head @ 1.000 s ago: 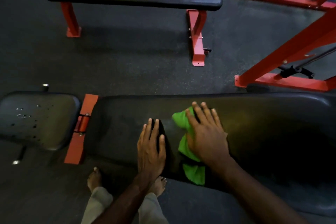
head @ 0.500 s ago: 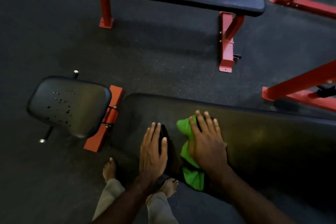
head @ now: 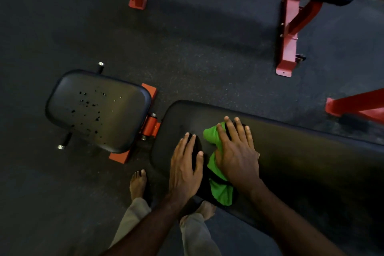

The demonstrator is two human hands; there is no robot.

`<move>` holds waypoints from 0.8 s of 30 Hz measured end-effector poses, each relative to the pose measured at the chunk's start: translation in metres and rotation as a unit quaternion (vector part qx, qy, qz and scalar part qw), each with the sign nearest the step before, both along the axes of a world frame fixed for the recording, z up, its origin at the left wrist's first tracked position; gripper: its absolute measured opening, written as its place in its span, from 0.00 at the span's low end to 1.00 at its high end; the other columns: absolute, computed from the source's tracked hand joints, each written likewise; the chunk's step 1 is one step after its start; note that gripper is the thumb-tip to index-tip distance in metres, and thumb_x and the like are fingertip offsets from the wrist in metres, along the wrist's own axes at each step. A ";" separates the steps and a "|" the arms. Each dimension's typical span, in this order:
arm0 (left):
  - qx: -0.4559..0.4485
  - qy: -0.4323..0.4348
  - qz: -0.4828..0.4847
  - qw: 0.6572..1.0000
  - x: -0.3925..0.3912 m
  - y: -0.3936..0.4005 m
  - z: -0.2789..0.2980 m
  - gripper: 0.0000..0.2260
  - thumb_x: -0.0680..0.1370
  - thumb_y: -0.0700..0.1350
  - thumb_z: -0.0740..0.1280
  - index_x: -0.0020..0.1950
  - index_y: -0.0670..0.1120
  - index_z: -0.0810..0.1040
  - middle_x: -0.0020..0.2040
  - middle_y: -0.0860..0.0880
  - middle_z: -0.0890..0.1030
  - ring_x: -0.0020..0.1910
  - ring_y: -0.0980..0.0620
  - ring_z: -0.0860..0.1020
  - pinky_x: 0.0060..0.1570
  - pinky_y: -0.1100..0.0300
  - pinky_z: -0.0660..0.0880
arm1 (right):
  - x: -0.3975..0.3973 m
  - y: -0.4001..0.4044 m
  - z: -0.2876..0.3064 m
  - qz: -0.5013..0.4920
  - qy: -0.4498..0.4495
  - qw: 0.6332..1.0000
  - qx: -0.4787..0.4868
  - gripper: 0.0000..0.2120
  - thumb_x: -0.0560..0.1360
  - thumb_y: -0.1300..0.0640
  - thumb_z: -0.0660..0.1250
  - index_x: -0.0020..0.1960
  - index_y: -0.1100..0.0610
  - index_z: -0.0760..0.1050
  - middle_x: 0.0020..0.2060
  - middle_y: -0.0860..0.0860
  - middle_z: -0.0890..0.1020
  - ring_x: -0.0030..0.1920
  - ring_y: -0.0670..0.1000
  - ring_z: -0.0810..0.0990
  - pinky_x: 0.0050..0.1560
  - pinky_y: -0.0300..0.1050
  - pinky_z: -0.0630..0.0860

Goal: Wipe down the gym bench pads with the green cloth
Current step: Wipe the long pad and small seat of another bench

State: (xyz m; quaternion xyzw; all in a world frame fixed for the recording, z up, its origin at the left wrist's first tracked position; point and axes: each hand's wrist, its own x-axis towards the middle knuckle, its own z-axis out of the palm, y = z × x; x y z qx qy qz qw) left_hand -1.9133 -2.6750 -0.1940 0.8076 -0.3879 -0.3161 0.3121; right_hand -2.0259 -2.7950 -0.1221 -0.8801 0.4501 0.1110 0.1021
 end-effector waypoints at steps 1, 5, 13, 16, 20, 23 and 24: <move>-0.001 0.007 0.011 1.000 0.007 0.000 -0.003 0.27 0.84 0.59 0.53 0.81 0.50 0.65 0.82 0.53 0.62 0.82 0.55 0.58 0.80 0.53 0.58 | 0.016 -0.001 -0.006 -0.026 -0.006 1.000 -0.011 0.33 0.78 0.50 0.67 0.80 0.56 0.65 0.82 0.58 0.60 0.83 0.61 0.53 0.82 0.60 0.50; -0.006 0.042 0.051 0.998 0.038 0.002 -0.017 0.26 0.85 0.57 0.53 0.80 0.48 0.67 0.80 0.51 0.68 0.80 0.55 0.63 0.78 0.52 0.62 | 0.077 0.004 -0.036 -0.053 -0.027 0.998 -0.009 0.30 0.80 0.51 0.62 0.80 0.57 0.63 0.82 0.59 0.59 0.83 0.62 0.51 0.82 0.61 0.49; 0.008 0.090 0.037 0.995 0.091 0.009 -0.032 0.24 0.85 0.53 0.56 0.80 0.48 0.66 0.79 0.51 0.69 0.75 0.63 0.63 0.73 0.73 0.57 | 0.125 0.018 -0.067 0.033 -0.010 0.999 0.020 0.34 0.81 0.45 0.64 0.82 0.58 0.61 0.83 0.59 0.56 0.83 0.61 0.51 0.82 0.59 0.47; 0.049 0.123 0.023 0.991 0.108 0.009 -0.033 0.23 0.86 0.46 0.60 0.81 0.48 0.64 0.79 0.52 0.67 0.73 0.65 0.62 0.67 0.80 0.53 | 0.135 0.029 -0.074 0.053 0.003 0.998 0.036 0.34 0.81 0.44 0.63 0.82 0.59 0.61 0.83 0.59 0.57 0.83 0.61 0.51 0.82 0.58 0.45; 0.073 0.152 0.011 0.986 0.135 0.019 -0.033 0.20 0.85 0.47 0.61 0.78 0.49 0.68 0.75 0.53 0.72 0.73 0.58 0.70 0.69 0.64 0.65 | 0.137 0.049 -0.081 0.085 0.006 0.995 0.047 0.30 0.82 0.47 0.64 0.79 0.58 0.67 0.81 0.60 0.62 0.82 0.61 0.57 0.82 0.57 0.49; 0.090 0.128 0.011 0.988 0.156 0.036 -0.035 0.14 0.85 0.50 0.60 0.67 0.47 0.77 0.64 0.51 0.78 0.63 0.56 0.75 0.66 0.59 0.70 | 0.134 0.073 -0.088 0.090 -0.013 0.994 0.067 0.33 0.73 0.51 0.75 0.76 0.57 0.72 0.78 0.58 0.69 0.80 0.59 0.61 0.80 0.56 0.51; 0.085 0.115 0.008 0.990 0.164 0.041 -0.036 0.14 0.85 0.51 0.59 0.65 0.47 0.78 0.64 0.51 0.78 0.63 0.56 0.75 0.67 0.57 0.71 | 0.134 0.080 -0.089 0.077 -0.021 0.994 0.076 0.35 0.70 0.53 0.76 0.75 0.57 0.73 0.77 0.58 0.70 0.80 0.58 0.62 0.80 0.56 0.52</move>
